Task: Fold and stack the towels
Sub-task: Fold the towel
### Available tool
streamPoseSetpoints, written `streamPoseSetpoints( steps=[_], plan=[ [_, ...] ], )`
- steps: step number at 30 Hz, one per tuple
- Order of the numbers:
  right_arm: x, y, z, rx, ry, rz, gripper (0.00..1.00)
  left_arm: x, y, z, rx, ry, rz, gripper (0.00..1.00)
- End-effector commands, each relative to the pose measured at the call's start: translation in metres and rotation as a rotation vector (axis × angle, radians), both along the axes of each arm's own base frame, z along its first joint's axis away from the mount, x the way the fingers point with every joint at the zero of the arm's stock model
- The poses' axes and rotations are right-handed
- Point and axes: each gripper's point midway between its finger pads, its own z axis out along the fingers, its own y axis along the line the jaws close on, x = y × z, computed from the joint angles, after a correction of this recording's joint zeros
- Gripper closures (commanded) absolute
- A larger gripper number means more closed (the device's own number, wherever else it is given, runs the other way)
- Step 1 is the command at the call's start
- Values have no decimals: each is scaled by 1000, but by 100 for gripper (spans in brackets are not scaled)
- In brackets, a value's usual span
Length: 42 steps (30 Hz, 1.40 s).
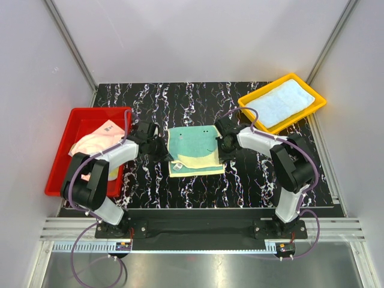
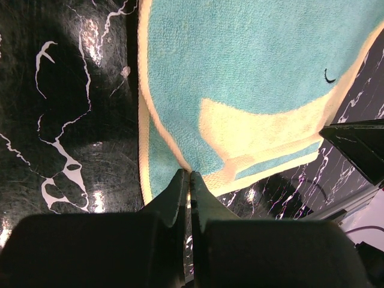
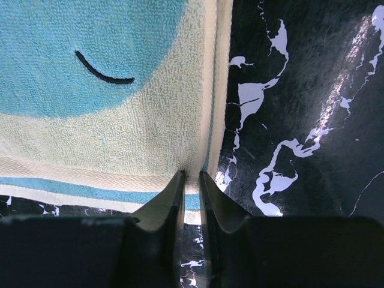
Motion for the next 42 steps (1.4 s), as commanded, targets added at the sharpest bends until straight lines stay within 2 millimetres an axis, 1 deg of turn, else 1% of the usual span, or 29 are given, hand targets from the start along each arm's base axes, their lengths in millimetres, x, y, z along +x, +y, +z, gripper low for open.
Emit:
streamPoseSetpoints(
  steps=[1, 3, 6, 7, 9, 10, 16, 21, 23, 24, 25, 27, 28, 30, 32, 34, 35, 36, 37, 38, 39, 40, 41, 42],
  plan=[
    [9, 8, 6, 7, -25, -1, 78, 11, -7, 9, -19, -41, -2, 100],
    [9, 8, 4, 5, -23, -5, 78, 11, -6, 8, -18, -42, -2, 100],
    [9, 8, 5, 7, -27, -3, 82, 10, -7, 9, -19, -41, -2, 100],
    [9, 9, 5, 7, -27, -2, 88, 11, -7, 8, -19, -41, -2, 100],
    [11, 5, 8, -11, -40, -6, 94, 11, -7, 9, -19, -41, -2, 100],
    [14, 6, 12, -12, -51, -2, 97, 11, -7, 10, -19, -41, -2, 100],
    [24, 7, 44, -4, -108, 6, 100, 15, -2, 20, 15, -51, 0, 100],
    [25, 5, 50, -16, -114, 16, 100, 14, 1, 29, 35, -52, -6, 100],
    [24, 5, 57, -21, -113, 32, 100, 18, 2, 37, 46, -68, -11, 100],
    [25, 4, 60, -25, -115, 37, 100, 15, 4, 39, 54, -56, -13, 100],
    [30, 5, 70, -26, -137, 45, 100, 18, 3, 50, 50, -79, -17, 100],
    [31, 3, 87, -24, -168, 46, 100, 16, 5, 58, 57, -89, -15, 100],
    [34, 3, 94, -22, -189, 49, 100, 17, 5, 66, 48, -110, -14, 100],
    [34, 0, 101, -23, -198, 52, 100, 15, 1, 72, 28, -114, -23, 100],
    [30, -1, 101, -28, -191, 59, 100, 12, -1, 72, 6, -102, -32, 100],
    [23, -2, 95, -21, -171, 58, 100, 7, -4, 70, -4, -97, -40, 100],
    [21, -2, 97, -11, -179, 57, 100, 3, -2, 67, -4, -101, -36, 100],
    [15, -6, 90, -15, -163, 55, 100, -1, -1, 63, -3, -95, -34, 100],
    [12, -7, 87, -11, -158, 49, 100, -4, -1, 61, -4, -95, -33, 100],
    [11, -6, 89, 4, -173, 47, 100, -12, 0, 52, -12, -84, -33, 100],
    [3, -11, 78, -2, -150, 46, 100, -15, -1, 48, -23, -82, -33, 100],
    [0, -9, 73, 12, -145, 52, 100, -18, -3, 45, -36, -80, -38, 100],
    [2, -4, 71, 39, -165, 56, 100, -23, -7, 41, -67, -67, -46, 100],
    [-5, -7, 58, 38, -137, 56, 100, -25, -10, 34, -85, -73, -49, 100]
  ],
)
